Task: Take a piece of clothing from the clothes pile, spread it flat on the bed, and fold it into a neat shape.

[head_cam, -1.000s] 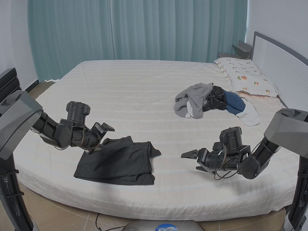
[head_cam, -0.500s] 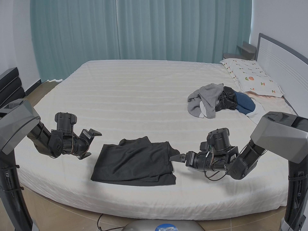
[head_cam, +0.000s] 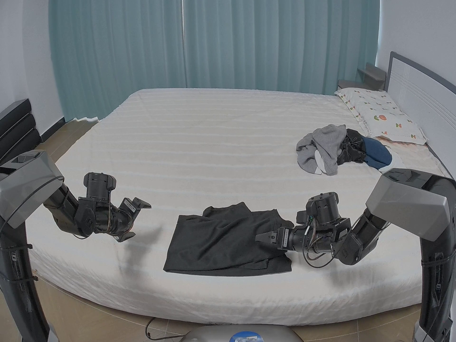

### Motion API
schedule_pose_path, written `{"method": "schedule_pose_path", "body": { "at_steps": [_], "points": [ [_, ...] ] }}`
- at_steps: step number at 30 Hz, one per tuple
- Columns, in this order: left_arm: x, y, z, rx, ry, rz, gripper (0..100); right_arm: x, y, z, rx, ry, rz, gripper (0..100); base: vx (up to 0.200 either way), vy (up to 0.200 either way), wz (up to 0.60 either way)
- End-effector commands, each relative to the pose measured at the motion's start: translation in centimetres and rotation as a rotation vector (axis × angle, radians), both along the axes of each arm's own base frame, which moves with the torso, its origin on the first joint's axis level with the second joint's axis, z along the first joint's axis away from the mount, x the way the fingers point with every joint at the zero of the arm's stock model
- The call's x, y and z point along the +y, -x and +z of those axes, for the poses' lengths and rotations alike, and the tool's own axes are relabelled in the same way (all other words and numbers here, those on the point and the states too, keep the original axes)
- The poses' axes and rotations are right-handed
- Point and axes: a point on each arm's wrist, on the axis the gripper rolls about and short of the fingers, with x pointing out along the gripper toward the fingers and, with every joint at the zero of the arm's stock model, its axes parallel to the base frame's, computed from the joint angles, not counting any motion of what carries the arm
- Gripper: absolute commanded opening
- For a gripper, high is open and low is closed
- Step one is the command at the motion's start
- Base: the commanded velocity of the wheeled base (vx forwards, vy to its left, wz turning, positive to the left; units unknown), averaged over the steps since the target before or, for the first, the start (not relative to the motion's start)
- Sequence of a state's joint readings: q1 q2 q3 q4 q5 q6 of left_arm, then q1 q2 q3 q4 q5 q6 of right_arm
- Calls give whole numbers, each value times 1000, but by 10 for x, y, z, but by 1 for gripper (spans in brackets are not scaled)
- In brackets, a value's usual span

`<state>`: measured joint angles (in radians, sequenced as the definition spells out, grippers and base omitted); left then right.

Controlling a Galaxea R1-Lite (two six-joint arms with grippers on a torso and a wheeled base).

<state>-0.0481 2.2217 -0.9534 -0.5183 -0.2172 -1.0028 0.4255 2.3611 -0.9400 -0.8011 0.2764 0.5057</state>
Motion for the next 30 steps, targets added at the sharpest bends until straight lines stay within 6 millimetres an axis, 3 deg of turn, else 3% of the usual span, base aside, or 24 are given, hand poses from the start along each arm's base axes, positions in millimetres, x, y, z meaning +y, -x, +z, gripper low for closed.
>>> {"method": "schedule_pose_path", "body": {
  "at_steps": [1, 8, 9, 15, 24, 30],
  "points": [
    [-1, 0, -3, 8, -1, -4, 100, -5, 0, -2, 6, 6, -9, 100, 0, 0, 0],
    [-1, 0, -3, 8, -1, -4, 100, -9, 5, -9, 21, 36, 2, 100, 0, 0, 0],
    [-1, 0, -3, 8, -1, -4, 100, -11, 7, -8, 18, 46, 9, 0, 0, 0, 0],
    [-1, 0, -3, 8, -1, -4, 100, -22, 18, -5, 21, 87, 24, 0, 0, 0, 0],
    [-1, 0, -3, 7, -2, -5, 100, -35, 34, 15, 32, 67, 42, 0, 0, 0, 0],
    [-1, 0, -3, 8, -1, -4, 100, -41, 49, 12, 71, 75, 55, 0, 0, 0, 0]
  ]
}}
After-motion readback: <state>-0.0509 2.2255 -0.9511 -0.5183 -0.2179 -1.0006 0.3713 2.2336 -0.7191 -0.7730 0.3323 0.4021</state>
